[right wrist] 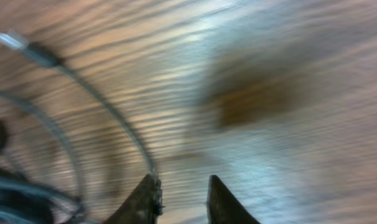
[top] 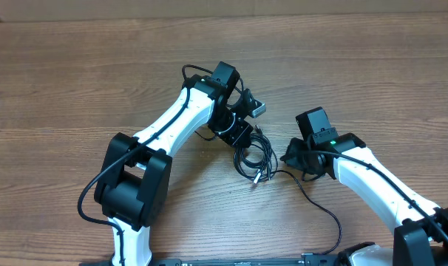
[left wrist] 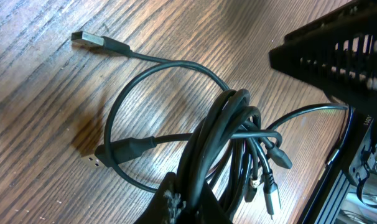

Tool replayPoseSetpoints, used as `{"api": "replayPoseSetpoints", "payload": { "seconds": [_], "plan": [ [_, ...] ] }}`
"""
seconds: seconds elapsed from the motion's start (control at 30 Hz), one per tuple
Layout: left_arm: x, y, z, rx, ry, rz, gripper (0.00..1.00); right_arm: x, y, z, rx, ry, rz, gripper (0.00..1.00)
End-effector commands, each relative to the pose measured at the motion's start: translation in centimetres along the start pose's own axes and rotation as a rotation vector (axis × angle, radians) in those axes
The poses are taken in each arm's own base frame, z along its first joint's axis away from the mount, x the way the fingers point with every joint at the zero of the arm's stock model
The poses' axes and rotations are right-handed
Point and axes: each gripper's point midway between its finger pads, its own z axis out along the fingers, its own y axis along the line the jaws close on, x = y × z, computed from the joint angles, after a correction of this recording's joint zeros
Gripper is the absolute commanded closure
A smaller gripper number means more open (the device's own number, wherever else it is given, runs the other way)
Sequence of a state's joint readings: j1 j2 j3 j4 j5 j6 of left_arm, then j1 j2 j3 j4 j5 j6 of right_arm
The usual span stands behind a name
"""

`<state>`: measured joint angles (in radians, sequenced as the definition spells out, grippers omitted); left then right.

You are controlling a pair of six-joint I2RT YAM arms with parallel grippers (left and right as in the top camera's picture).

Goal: Untangle cables

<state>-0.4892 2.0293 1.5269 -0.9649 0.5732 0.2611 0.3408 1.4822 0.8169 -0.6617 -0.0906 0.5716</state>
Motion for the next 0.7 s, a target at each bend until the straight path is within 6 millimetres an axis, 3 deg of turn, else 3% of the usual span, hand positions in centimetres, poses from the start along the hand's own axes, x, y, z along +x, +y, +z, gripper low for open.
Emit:
{"api": "replayPoseSetpoints", "payload": {
  "seconds": [0.0, 0.33, 0.5, 0.67],
  "plan": [
    [-1.4, -1.0, -1.6, 0.015, -0.055, 0.021, 0.96, 1.5, 3.7, -0.5, -0.217, 0.083, -0.2, 0.67],
    [-1.4, -1.0, -1.6, 0.016, -0.055, 0.02, 0.96, 2.6, 6.3, -1.4, -0.383, 0.131, -0.293, 0.73],
    [-1.4, -1.0, -1.6, 0.016, -0.054, 0.02, 0.96, 2.5, 6.3, -1.5, -0.39, 0.131, -0.288, 0.74],
    [-1.4, -1.0, -1.6, 0.016, -0.054, 0.02, 0.96, 2.2, 5.9, -1.6, -0.389, 0.133, -0.258, 0.61]
  ]
}}
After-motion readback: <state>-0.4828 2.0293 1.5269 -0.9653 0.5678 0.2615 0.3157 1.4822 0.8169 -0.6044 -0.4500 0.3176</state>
